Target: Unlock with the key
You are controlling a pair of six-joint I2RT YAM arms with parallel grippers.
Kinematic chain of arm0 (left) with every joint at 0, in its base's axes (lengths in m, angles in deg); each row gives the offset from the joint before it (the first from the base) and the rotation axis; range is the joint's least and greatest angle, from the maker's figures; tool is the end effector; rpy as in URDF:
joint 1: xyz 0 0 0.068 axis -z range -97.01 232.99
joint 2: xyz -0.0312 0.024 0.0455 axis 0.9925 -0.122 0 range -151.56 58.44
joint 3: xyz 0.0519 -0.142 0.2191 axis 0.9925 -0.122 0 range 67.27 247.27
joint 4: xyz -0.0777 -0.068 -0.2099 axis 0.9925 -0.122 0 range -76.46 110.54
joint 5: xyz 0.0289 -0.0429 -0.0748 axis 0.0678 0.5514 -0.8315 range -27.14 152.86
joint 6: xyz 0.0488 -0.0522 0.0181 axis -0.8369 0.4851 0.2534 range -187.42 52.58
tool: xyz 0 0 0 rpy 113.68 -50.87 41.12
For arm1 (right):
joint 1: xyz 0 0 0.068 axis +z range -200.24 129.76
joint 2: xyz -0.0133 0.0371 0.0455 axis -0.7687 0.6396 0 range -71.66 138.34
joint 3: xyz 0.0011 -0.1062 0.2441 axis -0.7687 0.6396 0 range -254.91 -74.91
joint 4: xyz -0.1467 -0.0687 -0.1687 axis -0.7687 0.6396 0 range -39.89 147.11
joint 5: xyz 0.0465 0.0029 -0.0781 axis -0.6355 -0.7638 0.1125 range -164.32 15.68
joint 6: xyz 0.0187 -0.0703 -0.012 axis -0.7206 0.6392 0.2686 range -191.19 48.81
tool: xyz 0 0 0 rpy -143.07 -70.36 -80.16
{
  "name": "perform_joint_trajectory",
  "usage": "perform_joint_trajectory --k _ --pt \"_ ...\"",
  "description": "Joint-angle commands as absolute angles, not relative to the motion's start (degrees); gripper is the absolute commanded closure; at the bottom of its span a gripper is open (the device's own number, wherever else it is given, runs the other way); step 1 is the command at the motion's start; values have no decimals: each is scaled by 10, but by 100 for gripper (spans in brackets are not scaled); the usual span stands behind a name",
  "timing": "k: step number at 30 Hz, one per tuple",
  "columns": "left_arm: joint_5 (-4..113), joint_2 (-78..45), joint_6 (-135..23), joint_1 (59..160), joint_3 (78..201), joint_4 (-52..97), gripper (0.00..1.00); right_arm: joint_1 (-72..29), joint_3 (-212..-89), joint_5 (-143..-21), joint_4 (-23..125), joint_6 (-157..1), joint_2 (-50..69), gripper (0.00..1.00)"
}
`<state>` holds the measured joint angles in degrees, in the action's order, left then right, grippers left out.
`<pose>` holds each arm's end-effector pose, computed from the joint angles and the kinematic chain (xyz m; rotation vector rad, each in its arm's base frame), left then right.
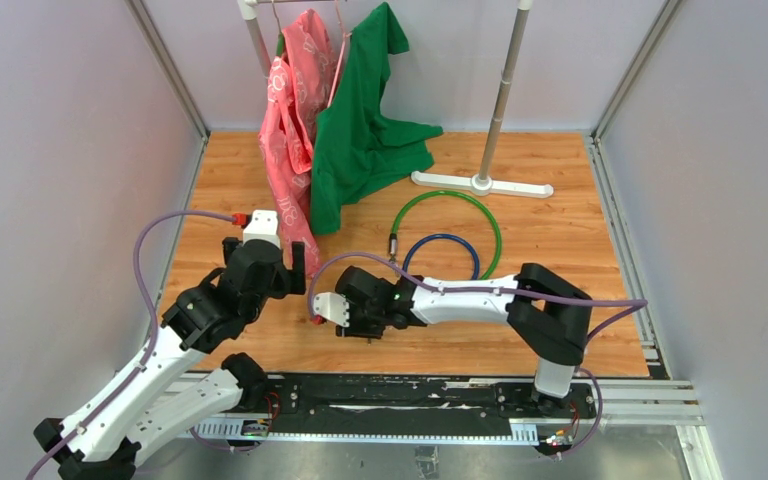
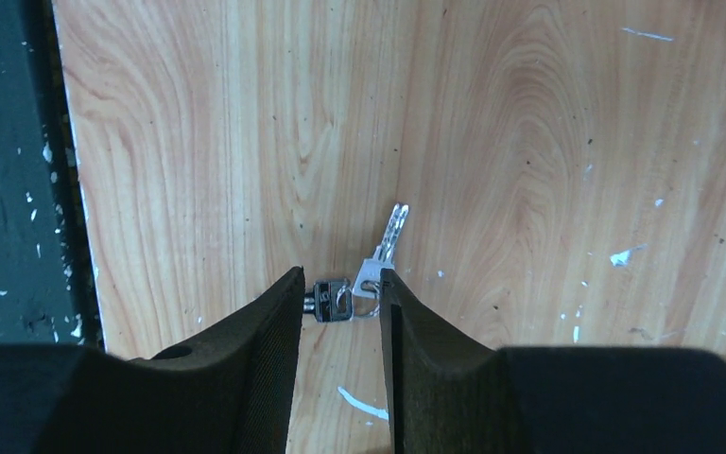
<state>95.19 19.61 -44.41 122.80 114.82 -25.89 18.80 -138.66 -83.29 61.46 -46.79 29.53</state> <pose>0.1157 -0.0536 0.2896 0.0111 2.1140 -0.0177 0.1220 0.3455 0.1811 -1.8564 1.6476 0.5343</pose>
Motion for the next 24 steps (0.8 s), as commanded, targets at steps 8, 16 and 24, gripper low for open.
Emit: perform_joint_trajectory --k 8,16,24 --pt "975 211 -435 1223 1141 -262 0 170 -1439 -806 666 -501 363 68" --pt "981 222 -432 1223 1141 -264 0 156 -1463 -798 685 -519 387 91" --pt "982 225 -432 1223 1141 -264 1 155 -1464 -800 685 -521 384 100"
